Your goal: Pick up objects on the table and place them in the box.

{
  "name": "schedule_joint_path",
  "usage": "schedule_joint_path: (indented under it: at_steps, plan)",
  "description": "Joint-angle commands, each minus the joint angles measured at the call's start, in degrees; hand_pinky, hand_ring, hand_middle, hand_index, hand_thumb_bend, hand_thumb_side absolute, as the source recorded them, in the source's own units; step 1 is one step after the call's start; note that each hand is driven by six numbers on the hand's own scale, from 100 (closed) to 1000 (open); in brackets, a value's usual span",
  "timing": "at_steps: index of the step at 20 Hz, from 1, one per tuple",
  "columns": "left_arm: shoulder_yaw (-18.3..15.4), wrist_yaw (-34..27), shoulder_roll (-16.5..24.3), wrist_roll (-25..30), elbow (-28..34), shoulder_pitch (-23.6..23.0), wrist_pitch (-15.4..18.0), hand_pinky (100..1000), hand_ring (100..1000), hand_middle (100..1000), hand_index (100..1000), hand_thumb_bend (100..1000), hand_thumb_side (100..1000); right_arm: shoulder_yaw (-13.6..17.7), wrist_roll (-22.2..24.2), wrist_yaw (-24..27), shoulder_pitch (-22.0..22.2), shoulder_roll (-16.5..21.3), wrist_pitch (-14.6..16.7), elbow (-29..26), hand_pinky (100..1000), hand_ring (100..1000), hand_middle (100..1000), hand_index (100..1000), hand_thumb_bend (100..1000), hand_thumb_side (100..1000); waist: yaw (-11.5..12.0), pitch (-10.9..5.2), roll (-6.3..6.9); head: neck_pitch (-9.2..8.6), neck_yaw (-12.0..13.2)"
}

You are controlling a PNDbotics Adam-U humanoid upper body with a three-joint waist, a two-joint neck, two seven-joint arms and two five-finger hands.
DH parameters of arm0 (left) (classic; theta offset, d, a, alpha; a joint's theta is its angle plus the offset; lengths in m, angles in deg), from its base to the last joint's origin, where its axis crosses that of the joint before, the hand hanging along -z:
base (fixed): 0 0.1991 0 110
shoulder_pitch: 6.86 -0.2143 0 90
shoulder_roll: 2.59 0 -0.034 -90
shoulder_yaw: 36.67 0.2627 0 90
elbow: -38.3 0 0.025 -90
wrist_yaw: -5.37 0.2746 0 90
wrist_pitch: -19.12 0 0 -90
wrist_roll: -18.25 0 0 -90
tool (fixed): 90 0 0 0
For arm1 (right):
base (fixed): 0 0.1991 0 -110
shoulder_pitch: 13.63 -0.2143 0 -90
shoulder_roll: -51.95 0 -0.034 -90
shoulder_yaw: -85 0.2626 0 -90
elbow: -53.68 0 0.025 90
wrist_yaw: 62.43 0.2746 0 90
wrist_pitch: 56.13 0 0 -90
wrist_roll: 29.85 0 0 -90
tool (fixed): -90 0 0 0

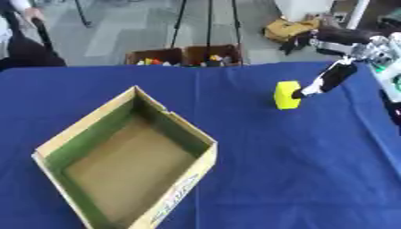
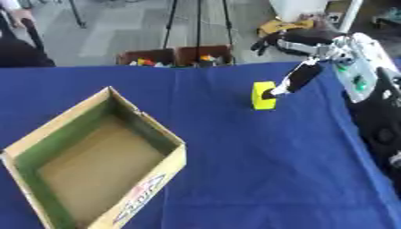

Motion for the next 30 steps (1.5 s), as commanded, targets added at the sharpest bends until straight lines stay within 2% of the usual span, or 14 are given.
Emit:
schedule_joint_path:
  at_steps: [1, 2, 7, 12, 15, 22, 27, 30]
  plan:
    - [-0.21, 0.38, 0.43, 0.05, 0.98, 0.08, 0.16, 749, 696, 814, 959, 100, 983, 0.61, 2.6, -2.77, -1.88, 0.59, 2.36, 1.02, 880, 963, 858, 970, 609, 321, 0.14, 0.07, 0.09, -0.7, -0.27]
    - [-0.19, 0.44, 0.39, 0.07, 0.98, 0.12, 0.16, 749, 695, 814, 959, 100, 983, 0.74, 2.63, -3.55, -2.05, 0.44, 2.59, 1.39, 880, 963, 890, 967, 594, 297, 0.15, 0.14, 0.07, -0.67, -0.32]
    - [-0.12, 0.67, 0.19, 0.23, 0.98, 0.34, -0.01, 749, 694, 814, 959, 100, 981, 1.74, 1.39, -7.39, -2.58, -0.23, 2.69, 3.5, 873, 950, 906, 964, 571, 264, 0.08, 0.4, 0.0, -0.87, -0.41]
    - [-0.05, 0.68, -0.01, 0.35, 0.98, 0.4, -0.02, 749, 694, 814, 959, 100, 979, 3.2, -1.67, -11.93, -3.1, -1.51, 0.34, 7.07, 859, 929, 860, 955, 567, 278, 0.54, 0.57, 0.04, -1.19, -0.78]
    - [-0.01, 0.8, -0.22, 0.55, 0.98, 0.45, -0.04, 749, 693, 814, 959, 100, 977, 3.74, -3.98, -14.73, -3.17, -2.16, -0.92, 8.76, 854, 923, 871, 950, 563, 277, 0.7, 0.74, 0.08, -1.34, -0.98]
    - [0.05, 0.99, -0.54, 0.86, 0.98, 0.68, -0.09, 749, 693, 814, 959, 100, 975, 4.26, -6.91, -17.51, -3.25, -3.26, -2.18, 11.05, 839, 896, 764, 946, 555, 293, 1.11, 1.13, 0.11, -1.63, -1.35]
    - [0.15, 1.03, -0.83, 1.0, 0.98, 0.89, -0.06, 750, 692, 814, 959, 100, 974, 5.07, -7.6, -17.99, -3.37, -3.82, -3.97, 12.14, 839, 893, 725, 950, 548, 292, 1.66, 1.48, 0.08, -1.98, -1.88]
    - [0.18, 1.13, -1.03, 1.15, 0.98, 0.91, -0.01, 751, 692, 815, 959, 100, 974, 5.7, -8.08, -17.64, -3.57, -4.06, -4.83, 12.15, 843, 894, 645, 954, 546, 308, 1.89, 1.67, 0.08, -2.06, -2.06]
